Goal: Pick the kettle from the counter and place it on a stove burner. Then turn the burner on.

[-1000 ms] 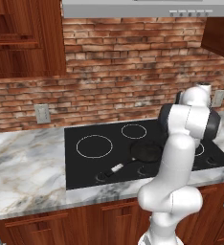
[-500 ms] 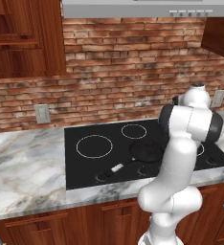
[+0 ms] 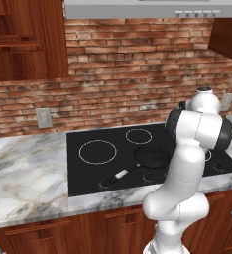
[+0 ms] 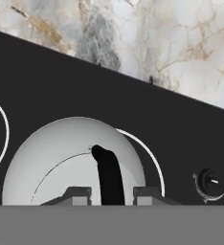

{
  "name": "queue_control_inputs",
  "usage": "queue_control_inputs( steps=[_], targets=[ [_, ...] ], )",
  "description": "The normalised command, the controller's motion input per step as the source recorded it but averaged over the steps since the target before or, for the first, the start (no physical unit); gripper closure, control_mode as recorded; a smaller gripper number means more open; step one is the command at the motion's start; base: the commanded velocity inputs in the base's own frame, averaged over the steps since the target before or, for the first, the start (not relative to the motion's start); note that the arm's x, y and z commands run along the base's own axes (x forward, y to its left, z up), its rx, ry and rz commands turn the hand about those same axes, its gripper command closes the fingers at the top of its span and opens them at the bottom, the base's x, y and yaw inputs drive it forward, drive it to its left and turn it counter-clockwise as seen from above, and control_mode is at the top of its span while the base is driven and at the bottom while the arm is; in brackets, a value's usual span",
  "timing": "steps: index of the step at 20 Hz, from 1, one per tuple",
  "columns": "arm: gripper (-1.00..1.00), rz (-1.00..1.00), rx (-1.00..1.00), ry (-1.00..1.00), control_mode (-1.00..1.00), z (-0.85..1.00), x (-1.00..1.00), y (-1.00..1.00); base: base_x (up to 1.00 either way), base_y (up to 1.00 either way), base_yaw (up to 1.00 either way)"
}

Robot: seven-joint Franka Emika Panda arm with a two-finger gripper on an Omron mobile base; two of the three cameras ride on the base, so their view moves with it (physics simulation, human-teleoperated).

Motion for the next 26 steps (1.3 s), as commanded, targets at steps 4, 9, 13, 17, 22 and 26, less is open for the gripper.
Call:
queue_control_inputs(
  steps=[4,9,13,17,22,26],
  targets=[
    [-1.00,0.00,0.00,0.00,-1.00,0.07,0.00,0.00,0.00,0.00,0.00],
    [-1.00,-0.02,0.00,-0.04,-1.00,0.38,0.01,0.00,0.00,0.00,0.00],
    [-1.00,-0.05,0.00,-0.12,-1.00,0.43,0.02,0.00,0.00,0.00,0.00],
    [-1.00,0.02,0.00,-0.06,-1.00,0.12,-0.40,-0.24,0.00,0.00,0.00],
    [-1.00,0.22,0.00,-0.03,-1.00,0.00,-0.80,-0.35,0.00,0.00,0.00],
    [-1.00,0.31,0.00,0.00,-1.00,0.00,-0.75,-0.15,0.00,0.00,0.00]
  ],
)
